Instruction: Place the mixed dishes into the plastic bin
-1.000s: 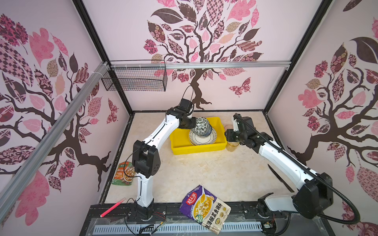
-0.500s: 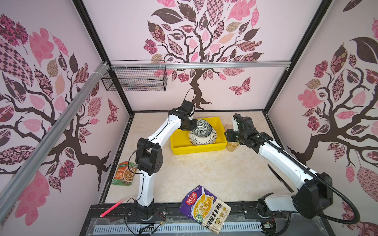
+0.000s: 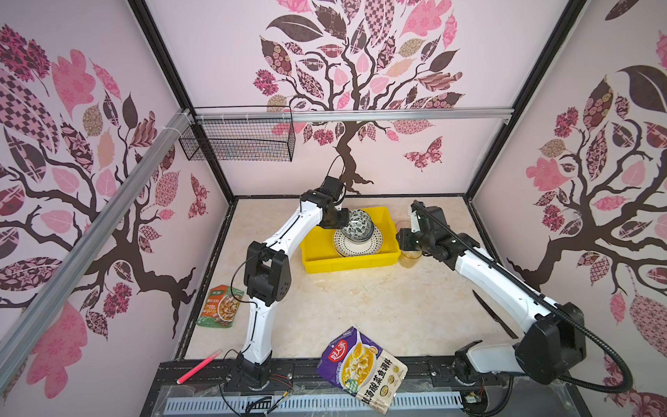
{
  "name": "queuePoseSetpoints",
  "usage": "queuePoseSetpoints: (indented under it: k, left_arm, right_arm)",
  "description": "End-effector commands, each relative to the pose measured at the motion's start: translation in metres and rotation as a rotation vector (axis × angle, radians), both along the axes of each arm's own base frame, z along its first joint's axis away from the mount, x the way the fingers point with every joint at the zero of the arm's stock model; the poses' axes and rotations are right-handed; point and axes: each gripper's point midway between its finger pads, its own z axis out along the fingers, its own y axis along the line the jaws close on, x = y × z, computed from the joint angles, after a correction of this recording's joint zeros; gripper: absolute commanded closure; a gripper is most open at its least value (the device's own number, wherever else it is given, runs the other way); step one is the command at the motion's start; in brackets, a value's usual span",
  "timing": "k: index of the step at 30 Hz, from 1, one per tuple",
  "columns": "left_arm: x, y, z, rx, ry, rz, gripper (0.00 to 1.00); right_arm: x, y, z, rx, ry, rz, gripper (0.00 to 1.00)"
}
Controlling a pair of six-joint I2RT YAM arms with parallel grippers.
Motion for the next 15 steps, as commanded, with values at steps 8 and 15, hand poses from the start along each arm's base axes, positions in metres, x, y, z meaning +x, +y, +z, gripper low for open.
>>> queuePoseSetpoints:
  k: [8,15]
  left_arm:
    - [0.0175,-0.0101,0.022,-0.049,-0.068,-0.006,1.0]
    - [0.0194,-0.011,0.0148,-0.04,-0.052,-0.008,1.0]
  right_arm:
    - [0.007,0.0009,0.0009,-0.019,-0.009,0.003,0.52]
    - [0.0082,0.0016,0.0005,-0.02,-0.008,0.005,0.52]
